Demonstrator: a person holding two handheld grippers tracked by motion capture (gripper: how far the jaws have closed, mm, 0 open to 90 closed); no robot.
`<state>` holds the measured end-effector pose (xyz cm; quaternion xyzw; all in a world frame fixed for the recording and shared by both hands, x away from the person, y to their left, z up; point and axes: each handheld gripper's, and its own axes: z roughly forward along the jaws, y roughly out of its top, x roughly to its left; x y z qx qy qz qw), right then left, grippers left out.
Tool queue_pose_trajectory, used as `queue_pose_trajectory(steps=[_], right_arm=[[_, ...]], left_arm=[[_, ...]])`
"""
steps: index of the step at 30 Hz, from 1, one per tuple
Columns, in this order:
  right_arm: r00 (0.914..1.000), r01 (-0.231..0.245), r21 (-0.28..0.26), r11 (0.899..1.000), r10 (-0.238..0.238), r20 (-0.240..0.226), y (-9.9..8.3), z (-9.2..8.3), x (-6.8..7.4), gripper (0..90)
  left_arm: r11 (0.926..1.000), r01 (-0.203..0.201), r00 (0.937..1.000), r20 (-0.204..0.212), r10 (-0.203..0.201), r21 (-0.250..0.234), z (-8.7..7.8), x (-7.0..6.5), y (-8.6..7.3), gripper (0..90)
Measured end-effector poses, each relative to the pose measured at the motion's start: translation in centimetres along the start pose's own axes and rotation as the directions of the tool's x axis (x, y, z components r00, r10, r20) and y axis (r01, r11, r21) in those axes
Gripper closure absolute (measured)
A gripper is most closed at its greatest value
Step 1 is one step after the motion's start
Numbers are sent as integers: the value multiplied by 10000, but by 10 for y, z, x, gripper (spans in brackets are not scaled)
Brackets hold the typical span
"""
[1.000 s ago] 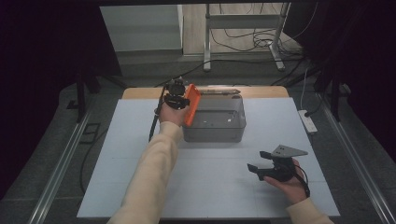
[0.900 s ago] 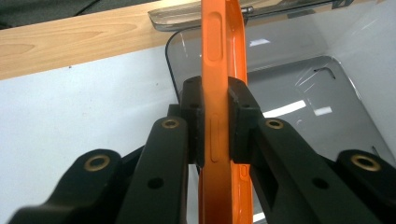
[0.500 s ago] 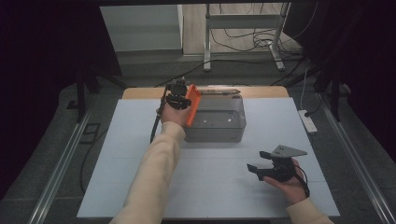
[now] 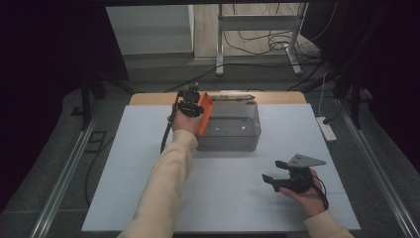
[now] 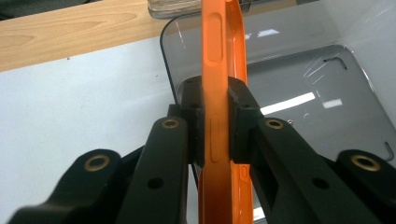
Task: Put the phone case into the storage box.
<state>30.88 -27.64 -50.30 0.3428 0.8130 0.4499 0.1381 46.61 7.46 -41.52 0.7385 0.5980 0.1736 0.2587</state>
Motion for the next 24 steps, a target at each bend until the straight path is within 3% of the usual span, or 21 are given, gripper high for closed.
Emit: queue_pose_trajectory(steps=[11, 24], right_arm=[[10000, 3, 1, 10000, -3, 15, 0, 0, 0, 223], [10000, 0, 21, 10000, 0, 31, 0, 0, 0, 224]], left_arm=[[9998, 24, 10000, 77, -26, 196, 6, -5, 0, 797], [9994, 46, 9999, -115, -42, 357, 13, -8, -2, 797]])
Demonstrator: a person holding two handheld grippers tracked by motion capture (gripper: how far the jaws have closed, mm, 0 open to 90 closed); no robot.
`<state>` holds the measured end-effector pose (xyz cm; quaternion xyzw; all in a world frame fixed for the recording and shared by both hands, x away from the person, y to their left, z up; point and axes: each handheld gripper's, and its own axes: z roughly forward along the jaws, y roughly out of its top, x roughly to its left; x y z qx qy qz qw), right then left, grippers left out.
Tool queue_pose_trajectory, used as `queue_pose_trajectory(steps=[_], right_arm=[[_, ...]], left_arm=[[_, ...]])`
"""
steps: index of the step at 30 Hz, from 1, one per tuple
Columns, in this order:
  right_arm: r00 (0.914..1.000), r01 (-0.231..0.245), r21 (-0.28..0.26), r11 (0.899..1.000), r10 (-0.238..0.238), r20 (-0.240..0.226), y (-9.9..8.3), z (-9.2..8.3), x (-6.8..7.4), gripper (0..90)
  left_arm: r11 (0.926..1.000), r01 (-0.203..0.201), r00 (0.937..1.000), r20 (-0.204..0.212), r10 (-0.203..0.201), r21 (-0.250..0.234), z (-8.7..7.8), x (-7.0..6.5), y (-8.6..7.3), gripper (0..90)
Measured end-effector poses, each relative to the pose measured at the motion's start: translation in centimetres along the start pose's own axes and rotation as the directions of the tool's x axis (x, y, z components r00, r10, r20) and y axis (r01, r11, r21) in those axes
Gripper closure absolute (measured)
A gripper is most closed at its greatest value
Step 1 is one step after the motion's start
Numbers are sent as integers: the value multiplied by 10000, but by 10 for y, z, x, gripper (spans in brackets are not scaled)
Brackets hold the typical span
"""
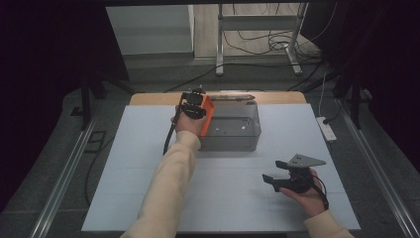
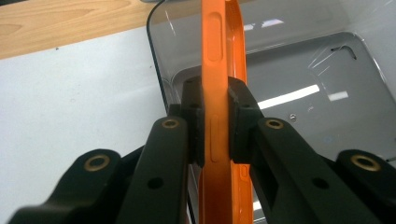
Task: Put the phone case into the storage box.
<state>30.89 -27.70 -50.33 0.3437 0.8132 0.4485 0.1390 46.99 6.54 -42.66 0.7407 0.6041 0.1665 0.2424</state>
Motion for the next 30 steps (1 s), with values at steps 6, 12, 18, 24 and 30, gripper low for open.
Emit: queue_pose_trajectory(steps=[6, 12, 18, 24, 30], right_arm=[[10000, 3, 12, 10000, -3, 9, 0, 0, 0, 224], [10000, 23, 49, 10000, -23, 6, 0, 0, 0, 224], [10000, -13, 28, 10000, 13, 15, 0, 0, 0, 223], [10000, -8, 31, 10000, 8, 19, 0, 0, 0, 224], [10000, -17, 17, 10000, 17, 10, 0, 0, 0, 224]], left_arm=[[10000, 51, 10000, -14, -51, 76, 4, 2, -2, 797], [9999, 6, 10000, -46, -6, 133, 4, 0, -3, 797], [9997, 64, 10000, -18, -64, 229, 6, 0, -3, 797], [9996, 63, 10000, 12, -63, 263, 8, 0, -4, 797], [9995, 85, 9999, 97, -88, 298, 10, 1, -6, 797]])
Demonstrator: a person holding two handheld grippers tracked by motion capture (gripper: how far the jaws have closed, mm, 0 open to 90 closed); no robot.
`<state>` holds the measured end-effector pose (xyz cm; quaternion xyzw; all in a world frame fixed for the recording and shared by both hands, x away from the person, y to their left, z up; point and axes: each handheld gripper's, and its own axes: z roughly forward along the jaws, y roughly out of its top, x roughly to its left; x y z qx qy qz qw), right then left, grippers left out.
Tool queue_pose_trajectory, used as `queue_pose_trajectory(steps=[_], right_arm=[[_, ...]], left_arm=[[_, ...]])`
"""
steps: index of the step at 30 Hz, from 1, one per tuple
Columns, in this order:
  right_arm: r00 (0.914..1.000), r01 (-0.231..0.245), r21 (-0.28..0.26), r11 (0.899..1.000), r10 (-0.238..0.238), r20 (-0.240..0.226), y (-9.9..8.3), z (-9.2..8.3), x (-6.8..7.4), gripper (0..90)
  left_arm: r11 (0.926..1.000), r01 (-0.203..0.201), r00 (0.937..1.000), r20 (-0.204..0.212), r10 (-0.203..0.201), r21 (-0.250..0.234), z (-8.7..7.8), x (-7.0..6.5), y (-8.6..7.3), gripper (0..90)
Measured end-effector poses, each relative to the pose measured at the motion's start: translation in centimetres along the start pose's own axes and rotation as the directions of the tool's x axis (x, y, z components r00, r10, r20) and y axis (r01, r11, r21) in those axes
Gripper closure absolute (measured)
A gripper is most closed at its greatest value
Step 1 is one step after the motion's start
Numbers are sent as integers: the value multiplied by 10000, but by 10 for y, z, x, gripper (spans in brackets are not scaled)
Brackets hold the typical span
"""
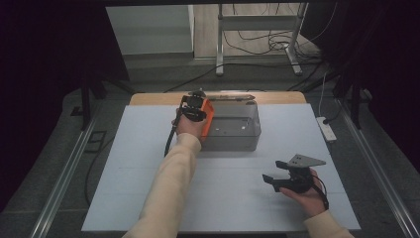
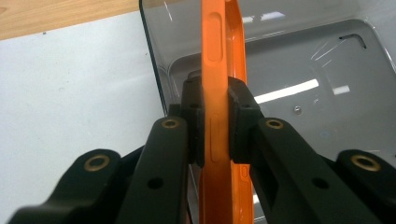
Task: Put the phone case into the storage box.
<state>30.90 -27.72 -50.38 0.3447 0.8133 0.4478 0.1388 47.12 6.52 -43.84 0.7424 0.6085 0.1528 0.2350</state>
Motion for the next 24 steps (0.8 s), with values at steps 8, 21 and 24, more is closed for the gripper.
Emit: queue_pose_trajectory(steps=[8, 21, 24], right_arm=[[10000, 7, 33, 10000, -7, 8, 0, 0, 0, 224], [10000, 30, 77, 10000, -30, 41, 0, 0, 0, 225], [10000, 7, 47, 10000, -7, 21, 0, 0, 0, 225]], left_arm=[[10000, -1, 10000, 23, 1, 57, 1, 0, -1, 797], [9999, -39, 10000, 29, 38, 109, 6, -2, -3, 797], [9999, -50, 10000, 24, 50, 136, 7, -2, -4, 797]])
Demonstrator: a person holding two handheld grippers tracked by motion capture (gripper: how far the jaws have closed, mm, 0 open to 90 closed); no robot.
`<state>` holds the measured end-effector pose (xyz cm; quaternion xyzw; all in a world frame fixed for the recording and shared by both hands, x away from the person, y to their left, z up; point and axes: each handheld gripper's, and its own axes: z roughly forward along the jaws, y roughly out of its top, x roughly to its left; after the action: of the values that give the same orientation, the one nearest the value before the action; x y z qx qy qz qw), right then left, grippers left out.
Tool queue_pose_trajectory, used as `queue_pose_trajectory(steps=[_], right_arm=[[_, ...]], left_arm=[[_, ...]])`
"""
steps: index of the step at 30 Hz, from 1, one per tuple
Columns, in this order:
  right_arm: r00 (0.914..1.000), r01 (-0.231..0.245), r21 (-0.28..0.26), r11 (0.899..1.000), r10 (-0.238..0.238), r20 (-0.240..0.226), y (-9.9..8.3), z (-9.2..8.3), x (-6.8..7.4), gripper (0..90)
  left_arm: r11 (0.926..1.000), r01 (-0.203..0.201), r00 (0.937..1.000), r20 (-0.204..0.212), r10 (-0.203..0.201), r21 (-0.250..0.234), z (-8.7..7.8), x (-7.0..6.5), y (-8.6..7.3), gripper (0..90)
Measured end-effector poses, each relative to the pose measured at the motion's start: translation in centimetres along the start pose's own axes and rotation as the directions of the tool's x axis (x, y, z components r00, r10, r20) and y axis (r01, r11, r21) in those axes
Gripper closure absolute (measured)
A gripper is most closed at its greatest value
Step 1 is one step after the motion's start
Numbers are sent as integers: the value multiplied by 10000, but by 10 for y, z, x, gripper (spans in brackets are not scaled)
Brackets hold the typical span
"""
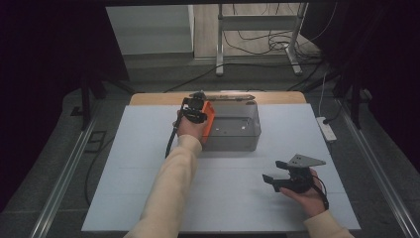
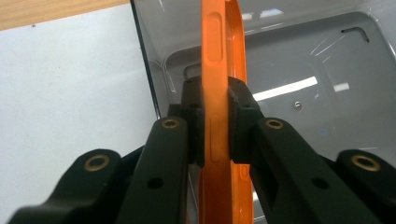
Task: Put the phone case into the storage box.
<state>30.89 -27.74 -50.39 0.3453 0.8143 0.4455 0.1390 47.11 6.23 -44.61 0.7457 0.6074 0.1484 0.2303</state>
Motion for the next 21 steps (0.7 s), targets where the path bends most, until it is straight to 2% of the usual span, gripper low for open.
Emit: queue_pose_trajectory(steps=[21], right_arm=[[10000, 14, 11, 10000, -14, 6, 0, 1, 0, 227]], left_arm=[[10000, -9, 10000, -62, 9, 52, 8, -3, -6, 796]])
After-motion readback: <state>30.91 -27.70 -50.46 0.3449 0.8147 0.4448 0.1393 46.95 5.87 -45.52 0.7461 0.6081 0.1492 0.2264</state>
